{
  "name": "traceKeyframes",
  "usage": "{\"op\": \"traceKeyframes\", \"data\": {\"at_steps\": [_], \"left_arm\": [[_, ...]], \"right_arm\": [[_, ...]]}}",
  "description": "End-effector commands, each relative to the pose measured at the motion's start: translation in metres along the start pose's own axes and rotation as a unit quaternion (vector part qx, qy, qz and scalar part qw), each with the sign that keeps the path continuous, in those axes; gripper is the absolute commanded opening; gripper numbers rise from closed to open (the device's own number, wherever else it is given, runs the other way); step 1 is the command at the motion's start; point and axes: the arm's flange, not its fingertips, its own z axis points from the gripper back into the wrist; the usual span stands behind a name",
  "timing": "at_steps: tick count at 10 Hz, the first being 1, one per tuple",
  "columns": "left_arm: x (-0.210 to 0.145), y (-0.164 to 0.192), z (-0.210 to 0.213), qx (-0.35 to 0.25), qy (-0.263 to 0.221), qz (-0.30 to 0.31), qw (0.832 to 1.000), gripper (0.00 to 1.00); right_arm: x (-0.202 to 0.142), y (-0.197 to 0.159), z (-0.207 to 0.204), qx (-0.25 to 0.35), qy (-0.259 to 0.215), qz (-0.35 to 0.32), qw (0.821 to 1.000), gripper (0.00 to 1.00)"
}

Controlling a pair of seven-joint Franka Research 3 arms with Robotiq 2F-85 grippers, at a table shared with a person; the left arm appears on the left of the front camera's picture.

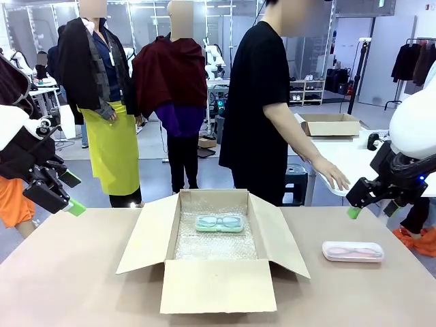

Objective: Pack the glasses set securely to prepare it for shipping.
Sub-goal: Put the Glasses case from the right side of the table into the Package Box.

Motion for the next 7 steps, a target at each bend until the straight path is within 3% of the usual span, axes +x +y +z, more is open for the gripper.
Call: {"op": "traceKeyframes", "data": {"at_steps": [1, 3, 5, 7], "left_arm": [[-0.001, 0.001, 0.001, -0.001, -0.005, -0.004, 1.000, 1.00], [-0.001, 0.001, 0.001, -0.001, -0.005, -0.004, 1.000, 1.00], [-0.001, 0.001, 0.001, -0.001, -0.005, -0.004, 1.000, 1.00], [-0.001, 0.001, 0.001, -0.001, -0.005, -0.004, 1.000, 1.00]], "right_arm": [[0.001, -0.009, 0.005, -0.024, -0.014, -0.003, 1.000, 1.00], [-0.005, -0.014, 0.017, -0.047, -0.032, 0.104, 0.993, 1.00], [-0.004, -0.025, 0.023, -0.049, -0.011, 0.236, 0.970, 1.00], [0.010, -0.029, 0.025, -0.046, 0.019, 0.372, 0.927, 1.00]]}}
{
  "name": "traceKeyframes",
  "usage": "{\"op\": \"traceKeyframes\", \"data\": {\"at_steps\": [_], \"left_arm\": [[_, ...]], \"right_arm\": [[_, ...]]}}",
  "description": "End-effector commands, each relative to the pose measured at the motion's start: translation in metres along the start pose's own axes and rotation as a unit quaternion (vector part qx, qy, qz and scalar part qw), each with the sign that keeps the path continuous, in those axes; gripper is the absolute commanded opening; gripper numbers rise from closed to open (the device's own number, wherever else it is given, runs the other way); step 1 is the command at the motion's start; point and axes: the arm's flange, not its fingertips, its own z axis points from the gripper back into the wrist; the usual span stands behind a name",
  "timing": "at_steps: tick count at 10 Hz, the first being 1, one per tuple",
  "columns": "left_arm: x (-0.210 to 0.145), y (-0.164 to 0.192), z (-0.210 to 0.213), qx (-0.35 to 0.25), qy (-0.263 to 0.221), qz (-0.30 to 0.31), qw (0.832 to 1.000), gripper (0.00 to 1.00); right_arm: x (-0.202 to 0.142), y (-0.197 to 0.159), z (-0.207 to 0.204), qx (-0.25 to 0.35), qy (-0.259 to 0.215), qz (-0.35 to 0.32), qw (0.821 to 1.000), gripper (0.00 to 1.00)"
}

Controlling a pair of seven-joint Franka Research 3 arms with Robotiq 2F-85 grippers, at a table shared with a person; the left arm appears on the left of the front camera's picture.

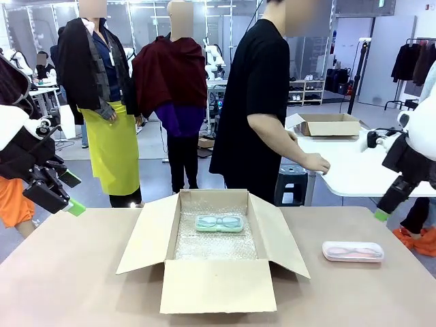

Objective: Pack the glasses set securely to prepare it for shipping.
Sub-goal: Put the Glasses case from the right side of the table into the Package Box.

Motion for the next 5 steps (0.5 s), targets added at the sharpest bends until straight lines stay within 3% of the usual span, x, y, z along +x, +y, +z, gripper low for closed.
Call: {"op": "traceKeyframes", "data": {"at_steps": [1, 4, 5], "left_arm": [[-0.001, 0.001, 0.001, -0.001, -0.005, -0.004, 1.000, 1.00], [-0.001, 0.001, 0.001, -0.001, -0.005, -0.004, 1.000, 1.00], [-0.001, 0.001, 0.001, -0.001, -0.005, -0.004, 1.000, 1.00]], "right_arm": [[0.011, -0.019, -0.003, 0.010, 0.016, 0.144, 0.989, 1.00], [0.033, -0.044, -0.038, 0.071, 0.016, 0.319, 0.945, 1.00], [0.042, -0.051, -0.054, 0.105, 0.037, 0.318, 0.941, 1.00]]}}
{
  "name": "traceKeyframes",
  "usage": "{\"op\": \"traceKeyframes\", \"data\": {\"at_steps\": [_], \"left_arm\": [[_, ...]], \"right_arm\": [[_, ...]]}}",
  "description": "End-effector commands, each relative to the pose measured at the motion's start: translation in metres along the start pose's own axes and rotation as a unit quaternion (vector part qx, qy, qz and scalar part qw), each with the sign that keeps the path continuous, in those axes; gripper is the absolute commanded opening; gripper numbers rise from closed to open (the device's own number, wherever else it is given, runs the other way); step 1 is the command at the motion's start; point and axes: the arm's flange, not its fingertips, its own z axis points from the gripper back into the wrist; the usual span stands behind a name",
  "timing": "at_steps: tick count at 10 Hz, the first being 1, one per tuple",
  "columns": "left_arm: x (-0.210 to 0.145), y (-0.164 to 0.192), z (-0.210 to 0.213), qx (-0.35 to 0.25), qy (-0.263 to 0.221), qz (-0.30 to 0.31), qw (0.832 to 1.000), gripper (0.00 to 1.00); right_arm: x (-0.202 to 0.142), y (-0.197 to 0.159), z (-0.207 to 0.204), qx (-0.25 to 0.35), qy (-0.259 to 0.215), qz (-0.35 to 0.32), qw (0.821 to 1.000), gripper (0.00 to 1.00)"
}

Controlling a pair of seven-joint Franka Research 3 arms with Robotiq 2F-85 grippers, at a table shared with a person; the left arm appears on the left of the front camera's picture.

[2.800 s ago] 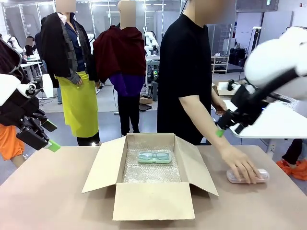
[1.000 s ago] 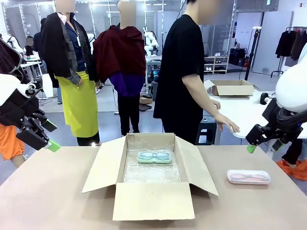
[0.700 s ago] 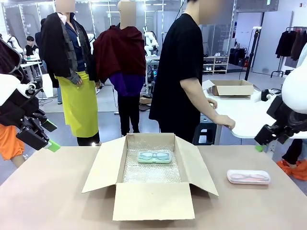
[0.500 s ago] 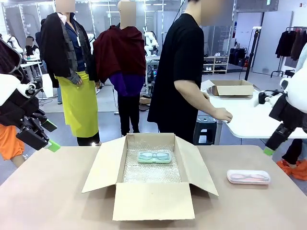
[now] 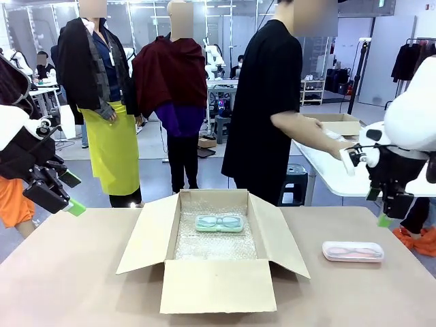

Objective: Pack the glasses set securely to prepare it for shipping.
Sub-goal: Put the Glasses case from the right side of the table into the Package Box.

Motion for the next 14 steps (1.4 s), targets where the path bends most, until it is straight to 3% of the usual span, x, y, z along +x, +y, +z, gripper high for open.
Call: {"op": "traceKeyframes", "data": {"at_steps": [1, 6, 9, 14], "left_arm": [[-0.001, 0.001, 0.001, -0.001, -0.005, -0.004, 1.000, 1.00], [-0.001, 0.001, 0.001, -0.001, -0.005, -0.004, 1.000, 1.00], [-0.001, 0.001, 0.001, -0.001, -0.005, -0.004, 1.000, 1.00], [-0.001, 0.001, 0.001, -0.001, -0.005, -0.004, 1.000, 1.00]], "right_arm": [[-0.002, -0.032, -0.017, 0.030, 0.014, 0.051, 0.998, 1.00], [0.020, -0.087, -0.050, 0.056, 0.043, 0.048, 0.996, 1.00], [0.023, -0.090, -0.062, 0.062, 0.031, 0.038, 0.997, 1.00], [0.015, -0.079, -0.122, 0.047, -0.010, 0.050, 0.998, 1.00]]}}
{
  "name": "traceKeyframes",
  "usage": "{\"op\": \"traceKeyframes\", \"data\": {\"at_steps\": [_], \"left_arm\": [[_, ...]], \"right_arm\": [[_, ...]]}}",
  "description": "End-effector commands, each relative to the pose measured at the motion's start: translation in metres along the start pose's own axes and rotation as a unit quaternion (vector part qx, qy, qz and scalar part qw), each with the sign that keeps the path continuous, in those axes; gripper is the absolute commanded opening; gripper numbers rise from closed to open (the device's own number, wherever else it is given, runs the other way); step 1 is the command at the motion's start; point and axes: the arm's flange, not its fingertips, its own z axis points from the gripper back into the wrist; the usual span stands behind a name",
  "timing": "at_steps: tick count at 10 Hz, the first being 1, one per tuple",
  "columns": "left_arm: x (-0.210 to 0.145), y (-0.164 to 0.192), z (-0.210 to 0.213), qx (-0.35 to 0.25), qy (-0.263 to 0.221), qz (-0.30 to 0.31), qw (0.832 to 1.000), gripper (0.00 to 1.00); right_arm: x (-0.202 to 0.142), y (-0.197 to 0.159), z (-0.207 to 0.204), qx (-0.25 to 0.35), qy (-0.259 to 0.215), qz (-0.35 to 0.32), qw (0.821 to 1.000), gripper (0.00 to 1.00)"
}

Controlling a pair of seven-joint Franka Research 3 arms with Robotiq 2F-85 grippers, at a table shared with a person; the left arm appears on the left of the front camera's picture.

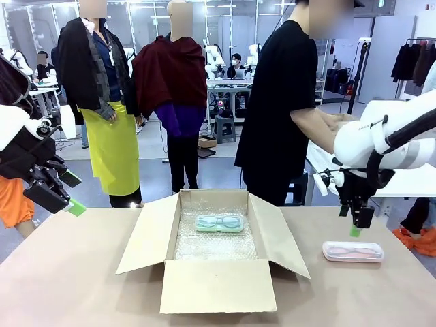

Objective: Pack the glasses set securely to prepare it for shipping.
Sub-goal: Put the Glasses case from the right side of the table into the Package Box.

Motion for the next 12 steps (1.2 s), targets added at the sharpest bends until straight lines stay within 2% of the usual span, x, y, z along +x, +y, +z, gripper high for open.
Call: {"op": "traceKeyframes", "data": {"at_steps": [1, 4, 8, 12], "left_arm": [[-0.001, 0.001, 0.001, -0.001, -0.005, -0.004, 1.000, 1.00], [-0.001, 0.001, 0.001, -0.001, -0.005, -0.004, 1.000, 1.00], [-0.001, 0.001, 0.001, -0.001, -0.005, -0.004, 1.000, 1.00], [-0.001, 0.001, 0.001, -0.001, -0.005, -0.004, 1.000, 1.00]], "right_arm": [[-0.006, 0.004, -0.022, -0.013, -0.025, 0.014, 1.000, 1.00], [-0.015, 0.009, -0.047, -0.019, -0.041, 0.007, 0.999, 1.00], [-0.023, 0.011, -0.078, -0.024, -0.028, 0.009, 0.999, 1.00], [-0.024, 0.007, -0.089, -0.029, -0.022, 0.014, 0.999, 1.00]]}}
